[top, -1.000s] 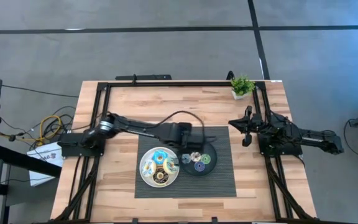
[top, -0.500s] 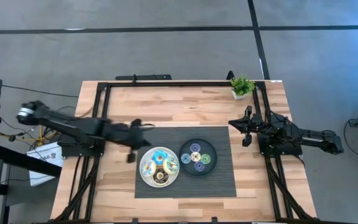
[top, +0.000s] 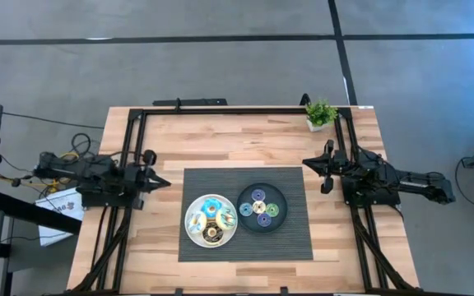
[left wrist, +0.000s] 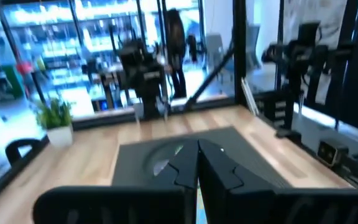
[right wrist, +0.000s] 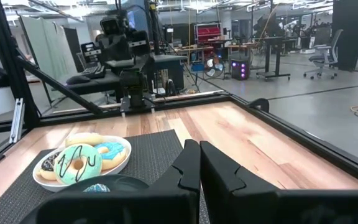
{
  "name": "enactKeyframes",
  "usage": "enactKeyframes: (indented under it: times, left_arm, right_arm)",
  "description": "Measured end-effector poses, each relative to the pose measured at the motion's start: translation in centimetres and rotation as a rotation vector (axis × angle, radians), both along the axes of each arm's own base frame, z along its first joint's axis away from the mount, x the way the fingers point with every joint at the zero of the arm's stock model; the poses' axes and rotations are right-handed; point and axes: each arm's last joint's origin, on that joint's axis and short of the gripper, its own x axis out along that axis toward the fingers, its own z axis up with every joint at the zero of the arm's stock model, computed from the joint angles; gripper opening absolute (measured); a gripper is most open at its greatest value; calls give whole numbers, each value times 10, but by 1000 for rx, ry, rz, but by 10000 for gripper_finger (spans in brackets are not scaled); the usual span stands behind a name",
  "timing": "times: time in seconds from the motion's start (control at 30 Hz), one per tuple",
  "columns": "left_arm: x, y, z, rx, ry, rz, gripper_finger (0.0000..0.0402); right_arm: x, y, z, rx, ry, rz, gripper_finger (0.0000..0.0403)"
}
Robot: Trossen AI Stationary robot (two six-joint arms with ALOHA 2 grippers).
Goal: Pick & Place donuts
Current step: Return to Home Position
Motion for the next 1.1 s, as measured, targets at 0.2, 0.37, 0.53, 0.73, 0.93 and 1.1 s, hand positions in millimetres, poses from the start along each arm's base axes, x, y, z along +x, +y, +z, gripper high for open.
enactKeyframes:
  times: [0.2,0.37,0.53,0.73,0.93,1.1]
  left_arm:
    - [1,-1,-23,-16,-70,-40,0]
    - [8,-1,-36,-25,-181,-27,0]
    - [9,4,-38,17,-165,51,0]
    - [10,11,-44,9,-106,105,0]
    - [11,14,-55,-41,17,126,0]
    - [11,14,-56,-42,23,124,0]
  right_arm:
    - [0,0,0,0,0,0,0]
    - [0,0,0,0,0,0,0]
    - [0,0,0,0,1,0,0]
    - [0,0,0,0,1,0,0]
    - [0,0,0,0,1,1,0]
    - [0,0,0,0,1,0,0]
